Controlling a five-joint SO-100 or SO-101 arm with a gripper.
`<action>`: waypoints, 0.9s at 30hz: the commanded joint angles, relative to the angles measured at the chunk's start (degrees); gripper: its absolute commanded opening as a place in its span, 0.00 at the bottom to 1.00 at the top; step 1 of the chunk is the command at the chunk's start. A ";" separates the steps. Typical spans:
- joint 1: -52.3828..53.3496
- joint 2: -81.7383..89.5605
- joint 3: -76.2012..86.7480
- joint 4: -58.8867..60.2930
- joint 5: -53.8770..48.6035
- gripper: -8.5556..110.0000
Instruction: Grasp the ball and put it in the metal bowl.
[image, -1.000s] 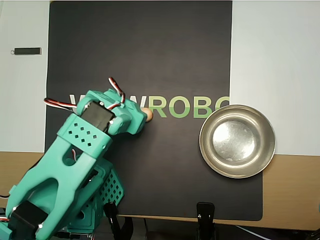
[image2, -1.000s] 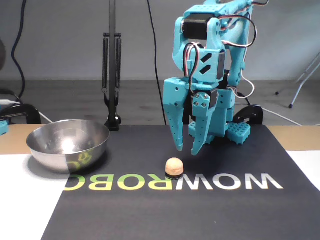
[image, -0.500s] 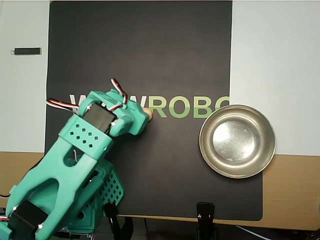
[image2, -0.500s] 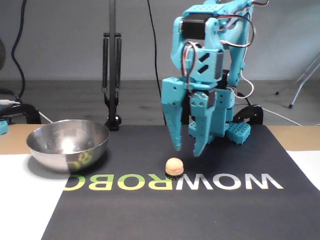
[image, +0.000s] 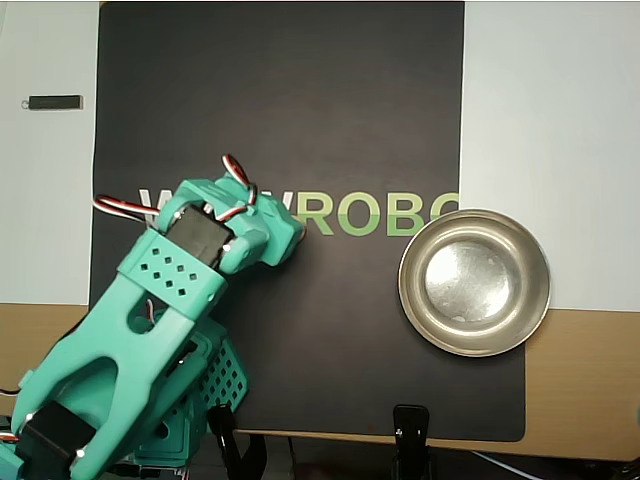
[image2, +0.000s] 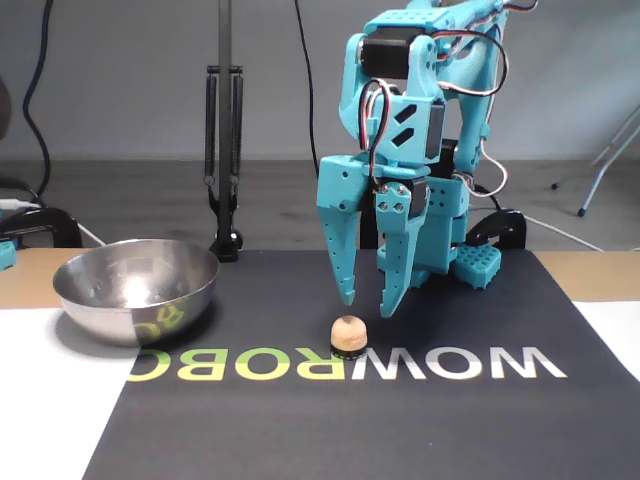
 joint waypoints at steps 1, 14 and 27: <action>-0.18 1.14 -0.18 0.26 -0.35 0.49; 1.67 1.32 1.67 1.05 -0.26 0.55; 3.34 1.32 1.49 0.53 -0.26 0.55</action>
